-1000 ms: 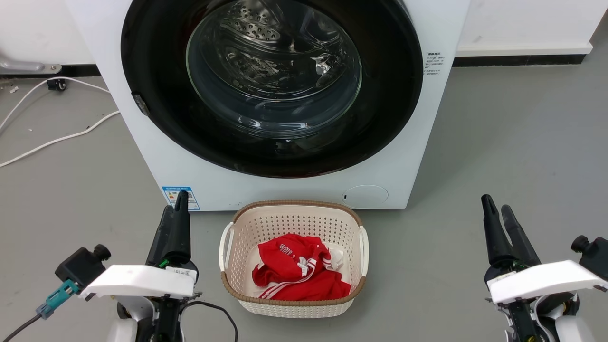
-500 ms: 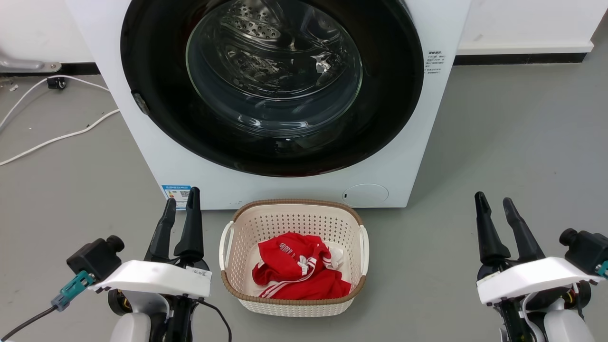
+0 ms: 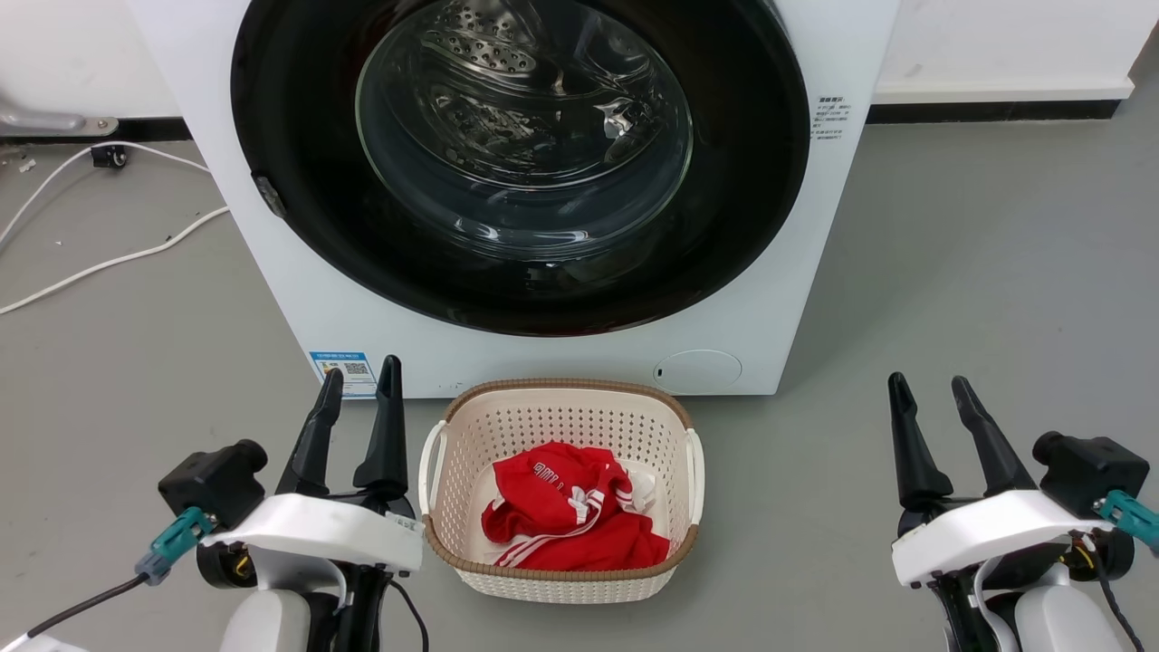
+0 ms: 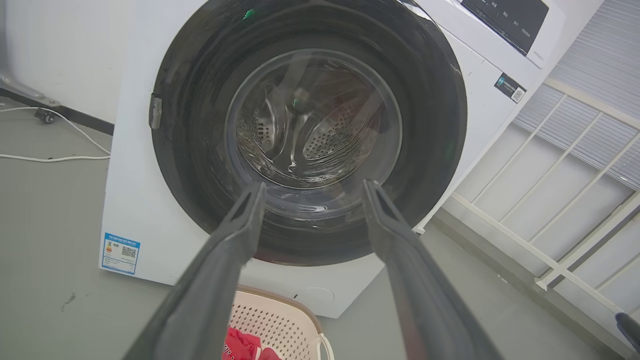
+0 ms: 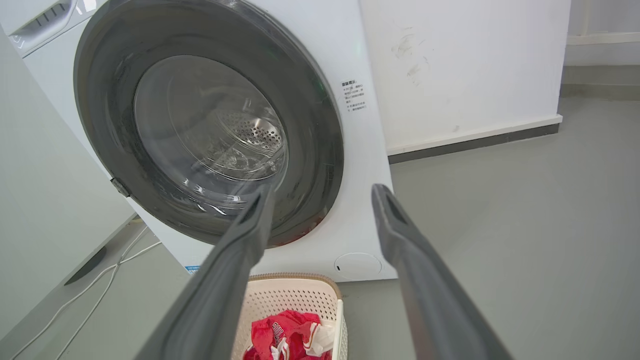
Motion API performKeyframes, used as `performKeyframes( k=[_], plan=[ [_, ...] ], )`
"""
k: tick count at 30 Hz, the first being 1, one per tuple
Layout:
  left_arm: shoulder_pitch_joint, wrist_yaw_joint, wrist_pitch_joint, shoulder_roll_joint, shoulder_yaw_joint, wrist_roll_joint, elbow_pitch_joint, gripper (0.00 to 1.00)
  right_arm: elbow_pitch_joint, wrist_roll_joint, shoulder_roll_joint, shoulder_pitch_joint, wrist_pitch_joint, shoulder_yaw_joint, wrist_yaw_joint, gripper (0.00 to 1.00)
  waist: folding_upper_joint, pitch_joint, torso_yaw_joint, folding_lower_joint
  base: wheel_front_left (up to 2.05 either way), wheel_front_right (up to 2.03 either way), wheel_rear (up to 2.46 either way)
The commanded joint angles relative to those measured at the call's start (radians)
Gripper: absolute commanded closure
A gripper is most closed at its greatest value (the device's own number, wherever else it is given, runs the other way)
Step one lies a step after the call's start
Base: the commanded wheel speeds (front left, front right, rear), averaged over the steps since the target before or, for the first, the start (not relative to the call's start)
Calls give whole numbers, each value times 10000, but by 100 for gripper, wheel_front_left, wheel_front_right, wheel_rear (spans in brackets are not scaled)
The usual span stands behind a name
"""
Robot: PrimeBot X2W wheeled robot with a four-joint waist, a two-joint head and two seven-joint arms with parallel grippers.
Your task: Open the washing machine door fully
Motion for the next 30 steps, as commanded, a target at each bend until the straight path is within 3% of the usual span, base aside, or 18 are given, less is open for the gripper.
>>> performKeyframes(
  k=[1, 30],
  plan=[
    [-210, -28, -83, 33, -37, 331, -65, 0, -43, -258, 19, -275, -11, -6, 16, 0, 0, 2, 1, 0, 0, 0, 0],
    [-346, 116, -722, 37, -201, 3201, 270, 0, -120, -2527, 68, -294, -107, -32, 20, 0, 0, 41, 46, 0, 0, 0, 0]
  ],
)
